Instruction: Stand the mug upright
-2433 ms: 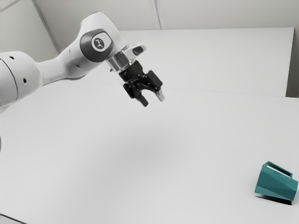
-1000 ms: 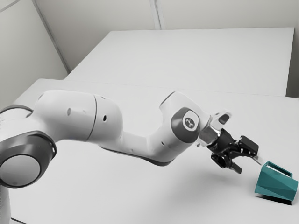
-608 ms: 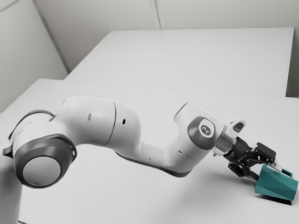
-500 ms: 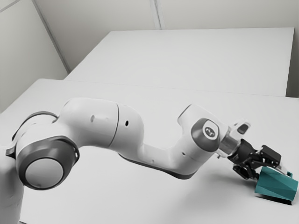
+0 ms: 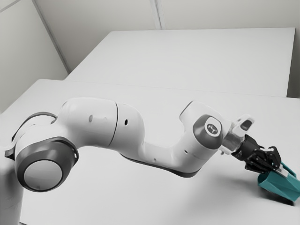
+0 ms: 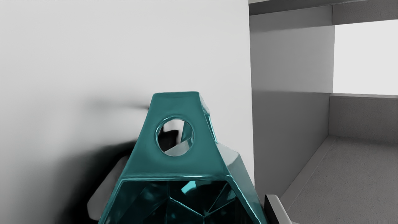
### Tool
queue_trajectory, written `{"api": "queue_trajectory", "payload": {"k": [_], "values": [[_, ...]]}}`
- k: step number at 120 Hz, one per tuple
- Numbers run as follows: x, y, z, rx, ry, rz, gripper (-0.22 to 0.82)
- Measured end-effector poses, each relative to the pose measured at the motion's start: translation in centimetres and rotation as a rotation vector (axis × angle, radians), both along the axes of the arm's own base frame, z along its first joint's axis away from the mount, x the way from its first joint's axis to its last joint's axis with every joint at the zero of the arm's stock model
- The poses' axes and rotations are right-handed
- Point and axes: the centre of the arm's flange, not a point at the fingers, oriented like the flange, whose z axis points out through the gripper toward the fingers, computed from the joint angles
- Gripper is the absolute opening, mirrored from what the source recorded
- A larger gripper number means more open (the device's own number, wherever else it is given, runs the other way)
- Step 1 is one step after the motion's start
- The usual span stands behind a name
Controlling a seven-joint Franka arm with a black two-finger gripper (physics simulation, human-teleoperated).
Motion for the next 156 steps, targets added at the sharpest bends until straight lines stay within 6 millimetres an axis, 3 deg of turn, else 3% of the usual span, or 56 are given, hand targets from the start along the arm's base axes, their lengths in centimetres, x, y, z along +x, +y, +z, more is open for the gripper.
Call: {"api": "queue_trajectory", "payload": {"k": [9, 22, 37, 62, 80, 94, 111, 131, 156], "values": [[-0.3, -0.4, 0.5, -0.005, -0.006, -0.007, -0.15], [-1.1, -0.8, 3.5, -0.018, -0.046, -0.019, -0.16], [-2.3, 0.5, 7.1, -0.012, -0.094, -0.02, -0.16], [-2.5, 6.9, 11.1, 0.101, -0.217, -0.025, -0.16], [-0.2, 12.0, 12.8, 0.215, -0.301, -0.055, -0.16], [1.4, 15.7, 15.5, 0.348, -0.387, -0.133, -0.16], [2.7, 19.5, 17.4, 0.496, -0.418, -0.196, -0.16], [5.0, 24.8, 18.4, 0.642, -0.394, -0.211, -0.16], [7.7, 33.4, 18.6, 0.776, -0.327, -0.164, -0.16]]}}
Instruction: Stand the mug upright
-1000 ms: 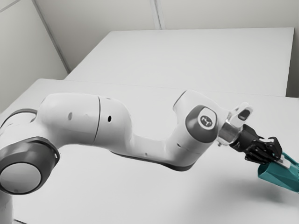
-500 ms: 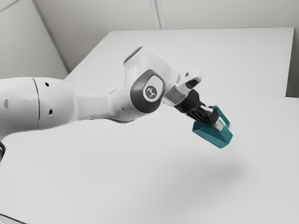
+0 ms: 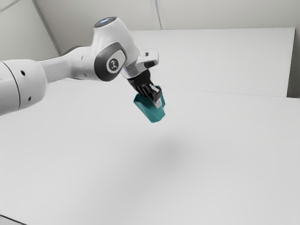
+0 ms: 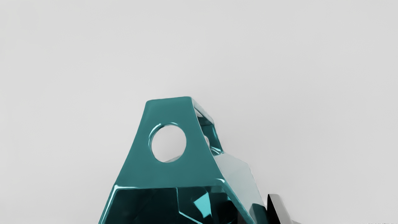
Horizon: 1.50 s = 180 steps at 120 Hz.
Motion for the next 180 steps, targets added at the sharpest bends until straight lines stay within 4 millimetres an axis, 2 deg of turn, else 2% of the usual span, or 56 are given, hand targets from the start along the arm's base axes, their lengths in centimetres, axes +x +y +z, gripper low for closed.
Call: {"api": "queue_trajectory", "payload": {"k": [12, 30, 38, 58, 75, 83, 133, 151, 169, 180], "values": [[0.6, 2.2, 0.0, 0.045, 0.01, 0.013, -0.16], [0.9, 2.1, -2.0, 0.09, 0.047, -0.01, -0.16], [1.0, 2.7, -2.4, 0.116, 0.05, -0.012, -0.16], [0.7, 5.4, -2.9, 0.175, 0.055, 0.01, -0.16], [1.0, 9.3, -3.0, 0.205, 0.056, 0.068, -0.16], [0.8, 10.3, -3.7, 0.213, 0.067, 0.079, -0.16], [-1.3, 10.5, -11.4, 0.223, 0.124, 0.072, -0.16], [-1.1, 10.5, -13.0, 0.219, 0.117, 0.077, -0.15], [-1.0, 10.4, -13.9, 0.211, 0.119, 0.085, -0.04], [-1.0, 10.4, -14.0, 0.206, 0.117, 0.09, 0.14]]}}
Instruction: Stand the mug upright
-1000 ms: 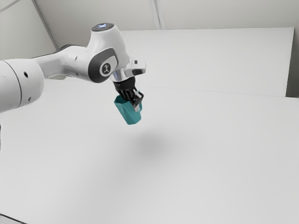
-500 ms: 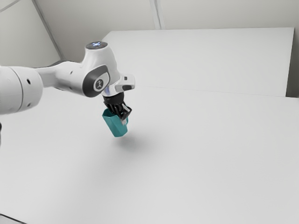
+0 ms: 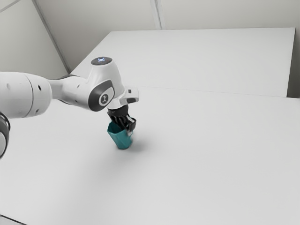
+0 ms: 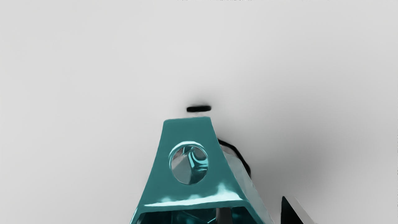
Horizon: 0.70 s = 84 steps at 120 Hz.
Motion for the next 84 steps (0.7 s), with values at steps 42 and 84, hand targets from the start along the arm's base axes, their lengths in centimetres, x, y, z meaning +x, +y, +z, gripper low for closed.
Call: {"api": "queue_trajectory", "payload": {"k": [42, 84], "values": [[-0.4, -0.1, 9.1, -0.061, -0.118, 0.036, 0.52], [0.4, 1.2, 23.3, -0.104, -0.139, 0.07, 0.59]]}}
